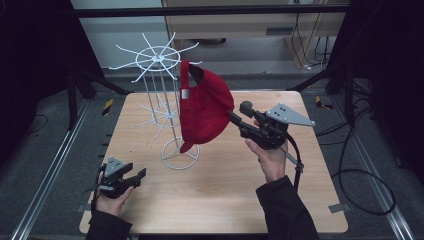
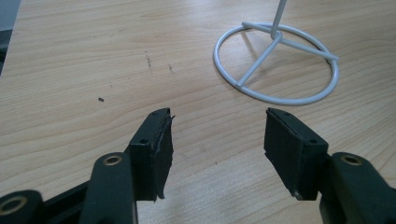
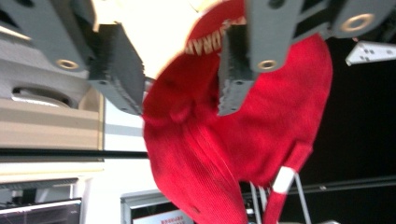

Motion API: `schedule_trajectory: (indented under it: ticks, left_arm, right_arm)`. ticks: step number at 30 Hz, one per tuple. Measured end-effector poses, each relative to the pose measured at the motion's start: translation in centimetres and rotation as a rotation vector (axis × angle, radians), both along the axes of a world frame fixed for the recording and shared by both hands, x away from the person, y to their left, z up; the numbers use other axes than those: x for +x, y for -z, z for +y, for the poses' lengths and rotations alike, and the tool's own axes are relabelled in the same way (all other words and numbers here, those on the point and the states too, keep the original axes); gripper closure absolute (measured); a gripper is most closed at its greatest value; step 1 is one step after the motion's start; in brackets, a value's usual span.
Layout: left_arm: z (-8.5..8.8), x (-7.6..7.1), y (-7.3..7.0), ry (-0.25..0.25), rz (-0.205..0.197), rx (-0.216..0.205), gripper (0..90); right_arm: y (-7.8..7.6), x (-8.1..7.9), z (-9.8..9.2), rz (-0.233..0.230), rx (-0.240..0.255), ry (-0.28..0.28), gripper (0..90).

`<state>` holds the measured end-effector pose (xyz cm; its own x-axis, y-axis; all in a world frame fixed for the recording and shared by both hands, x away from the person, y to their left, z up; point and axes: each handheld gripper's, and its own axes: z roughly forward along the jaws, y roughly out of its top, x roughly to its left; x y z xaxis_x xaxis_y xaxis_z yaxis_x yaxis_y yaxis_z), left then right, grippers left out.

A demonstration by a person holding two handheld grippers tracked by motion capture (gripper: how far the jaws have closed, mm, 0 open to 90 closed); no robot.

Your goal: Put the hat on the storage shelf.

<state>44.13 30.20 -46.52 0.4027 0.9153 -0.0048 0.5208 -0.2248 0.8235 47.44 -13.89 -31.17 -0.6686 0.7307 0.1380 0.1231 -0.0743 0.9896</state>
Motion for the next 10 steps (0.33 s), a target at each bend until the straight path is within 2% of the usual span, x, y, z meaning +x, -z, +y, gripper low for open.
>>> schedule_trajectory:
  ticks: [4,5,6,7,10]
  left_arm:
    - [0.0,0.0,0.0,0.0,-0.002,-0.002,41.0]
    - [0.0,0.0,0.0,0.0,-0.002,-0.002,40.8]
    - [0.0,0.0,0.0,-0.001,-0.002,-0.001,40.8]
    - [0.0,0.0,0.0,-0.003,-0.002,-0.003,40.1]
    - [0.0,0.0,0.0,-0.003,-0.003,-0.002,38.9]
  right_arm:
    - [2.1,-0.3,-1.8,0.029,-0.01,0.035,38.2]
    - [2.1,-0.3,-1.8,0.029,-0.01,0.035,38.2]
    - [2.7,-0.3,-2.3,0.04,-0.014,0.049,36.0]
    - [4.1,-0.4,-3.3,0.076,-0.031,0.077,31.8]
    - [6.6,-0.8,-4.8,0.126,-0.08,0.122,28.2]
